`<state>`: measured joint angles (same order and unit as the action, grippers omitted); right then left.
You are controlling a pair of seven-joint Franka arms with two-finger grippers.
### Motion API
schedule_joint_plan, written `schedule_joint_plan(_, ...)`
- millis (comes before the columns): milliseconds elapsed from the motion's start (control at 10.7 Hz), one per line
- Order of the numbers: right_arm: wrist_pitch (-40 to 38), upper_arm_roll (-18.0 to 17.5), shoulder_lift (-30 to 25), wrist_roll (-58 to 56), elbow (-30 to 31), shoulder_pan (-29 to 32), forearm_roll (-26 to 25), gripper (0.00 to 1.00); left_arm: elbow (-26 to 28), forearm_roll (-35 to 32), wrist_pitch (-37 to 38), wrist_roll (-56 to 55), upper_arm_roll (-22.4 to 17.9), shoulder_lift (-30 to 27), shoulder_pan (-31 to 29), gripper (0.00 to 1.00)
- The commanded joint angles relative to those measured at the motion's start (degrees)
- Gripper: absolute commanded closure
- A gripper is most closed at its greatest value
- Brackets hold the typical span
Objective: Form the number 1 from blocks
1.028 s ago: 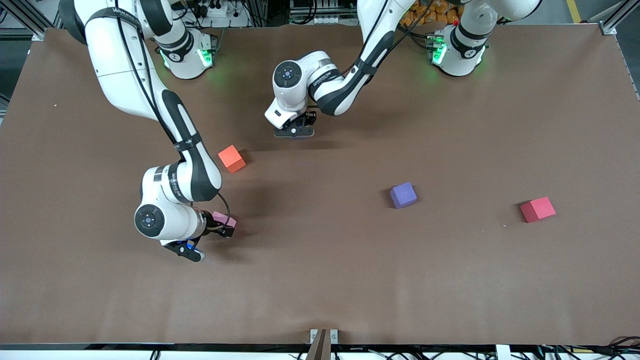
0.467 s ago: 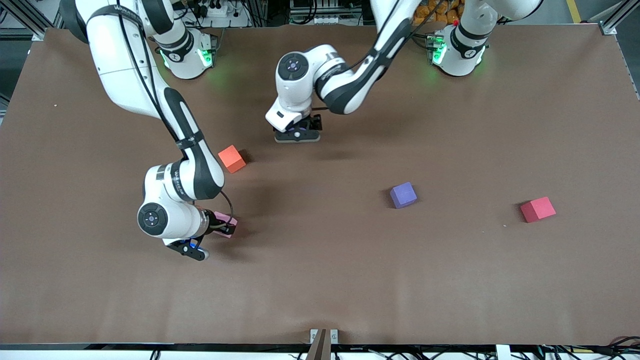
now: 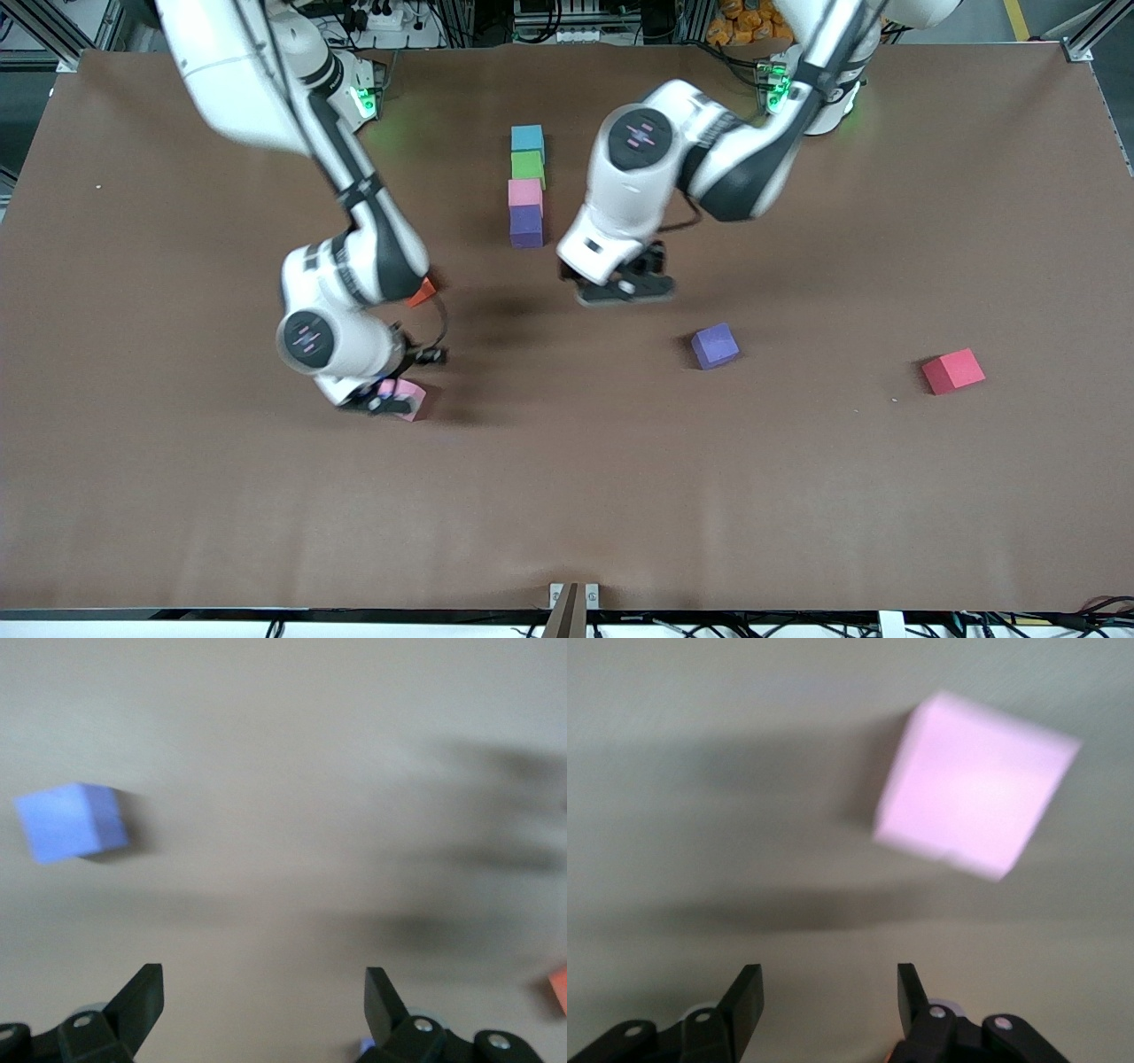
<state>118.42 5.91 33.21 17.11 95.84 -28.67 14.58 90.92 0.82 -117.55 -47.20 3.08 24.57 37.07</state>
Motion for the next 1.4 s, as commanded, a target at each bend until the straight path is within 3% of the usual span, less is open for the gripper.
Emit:
schedule_joint_plan(0,1.02,0.07,-4.56,-1.64,5.93,0.11,0.63,0.31,1.72,-1.17,0.39,0.61,-2.52,-0.40,-2.44,0.00)
schedule_joint_plan(93,1.02,0.07,-4.65,-1.64,6.46,0.10,0.63,0.30,1.72,-1.09,0.39,2.53,-4.46,0.64,-2.79,0.00)
schedule_joint_plan(187,0.93,0.07,-4.56,-1.64,6.46,-0.07,0.63,0.21,1.72,-1.17,0.39,4.12,-6.05,1.70,-3.66,0.00)
schedule_joint_plan(280,0.93,0.07,-4.65,-1.64,6.29,-0.16,0.37,0.00,1.72,-0.91,0.30,4.83,-7.11,3.10,-4.02,0.00)
schedule_joint_plan(561,-2.64,-0.02,-6.22,-8.65,1.13,-0.25,-4.01,0.00,1.55,-0.30,-0.40,4.57,-8.96,6.45,-4.20,0.00)
schedule_joint_plan(748,-15.01,-0.02,-6.49,-10.60,-9.22,0.10,-11.12,0.00,1.54,0.49,-0.84,4.40,-8.96,7.42,-4.38,0.00)
schedule_joint_plan(935,-20.32,0.15,-7.28,-14.36,-15.84,0.54,-12.73,0.00,1.20,-0.37,-0.05,6.40,-9.14,5.68,-5.42,0.00)
schedule_joint_plan(1308,-19.72,-0.11,-15.96,-15.62,-15.78,4.41,-12.64,0.00,1.11,-0.30,4.50,34.58,-9.23,-5.99,-13.93,0.00)
